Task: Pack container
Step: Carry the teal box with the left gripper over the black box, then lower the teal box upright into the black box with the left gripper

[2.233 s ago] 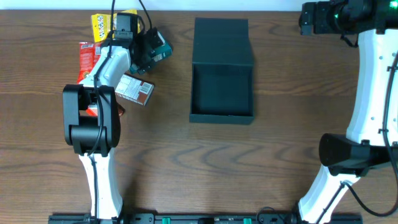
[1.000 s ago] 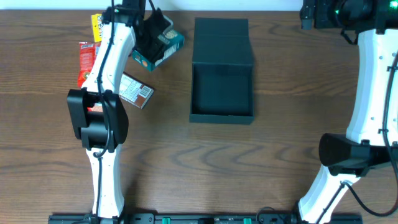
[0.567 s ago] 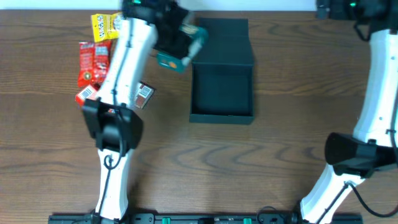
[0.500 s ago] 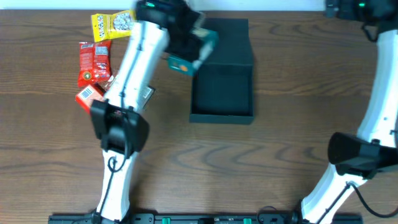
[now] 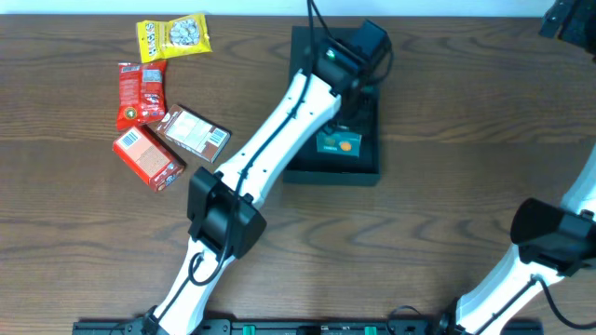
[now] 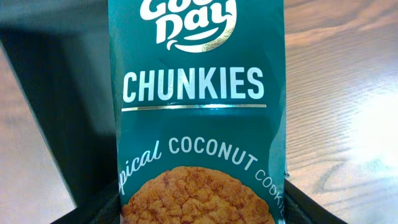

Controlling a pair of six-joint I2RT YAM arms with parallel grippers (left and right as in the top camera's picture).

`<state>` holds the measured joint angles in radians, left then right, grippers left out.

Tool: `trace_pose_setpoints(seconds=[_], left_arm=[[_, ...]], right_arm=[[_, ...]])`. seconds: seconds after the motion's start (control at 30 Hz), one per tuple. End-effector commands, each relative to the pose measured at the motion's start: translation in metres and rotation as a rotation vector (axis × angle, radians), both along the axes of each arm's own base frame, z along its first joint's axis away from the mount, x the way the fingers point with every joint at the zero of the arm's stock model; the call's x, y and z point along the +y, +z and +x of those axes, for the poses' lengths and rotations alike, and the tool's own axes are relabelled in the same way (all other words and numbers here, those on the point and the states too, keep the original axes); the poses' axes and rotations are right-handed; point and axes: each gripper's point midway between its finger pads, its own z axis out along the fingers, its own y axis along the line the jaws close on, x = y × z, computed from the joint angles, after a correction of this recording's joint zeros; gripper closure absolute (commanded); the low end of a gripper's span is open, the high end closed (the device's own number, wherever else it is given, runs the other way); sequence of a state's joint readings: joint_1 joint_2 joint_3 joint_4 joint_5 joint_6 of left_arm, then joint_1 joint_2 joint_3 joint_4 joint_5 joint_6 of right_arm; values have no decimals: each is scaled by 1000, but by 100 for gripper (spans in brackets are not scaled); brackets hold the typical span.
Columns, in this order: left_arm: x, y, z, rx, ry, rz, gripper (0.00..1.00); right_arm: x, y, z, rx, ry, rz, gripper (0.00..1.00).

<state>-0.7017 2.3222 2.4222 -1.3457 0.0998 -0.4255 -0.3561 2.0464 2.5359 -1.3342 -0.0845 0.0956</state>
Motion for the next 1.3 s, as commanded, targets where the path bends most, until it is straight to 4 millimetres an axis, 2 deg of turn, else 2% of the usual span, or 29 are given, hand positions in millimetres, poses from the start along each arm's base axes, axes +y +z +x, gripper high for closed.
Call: trace_pose_setpoints(seconds=[0.0,0.23,0.33,0.4,0.53,0.57,0.6,0.87,1.0,1.1,1.17,1.23,1.27], left_arm=[[7,-14,-4,16,150,56,43],[7,-47,-6,31,171,94,43],[6,-61,-7,44,168,94,39],[7,-64,-10,52,156,101,36],[3,-56,-6,31,137,82,29],[2,-53,-4,25,132,77,23],[0,-51,-2,16,124,70,4],[-5,-37,7,-24,112,34,4],[-9,-22,11,-57,62,21,2],[0,-7,12,-91,5,63,0],[7,-2,9,-97,-44,102,21],[16,-1,1,-72,-100,141,57],[22,0,-5,-49,-105,160,79]], right_arm=[[1,12,-7,-27,-7,10,1],[7,9,-9,-17,12,38,1],[10,9,-8,-21,26,54,1],[10,9,-8,-21,26,54,1],[11,8,-9,-16,32,53,1],[13,8,-9,-13,46,52,1],[14,7,-10,-9,56,54,1],[15,6,-11,-2,58,57,1],[15,6,-11,-1,58,57,1],[15,6,-11,-1,58,57,1],[15,6,-11,-1,59,56,1],[15,6,-11,0,66,50,1],[15,6,-11,0,66,50,1]])
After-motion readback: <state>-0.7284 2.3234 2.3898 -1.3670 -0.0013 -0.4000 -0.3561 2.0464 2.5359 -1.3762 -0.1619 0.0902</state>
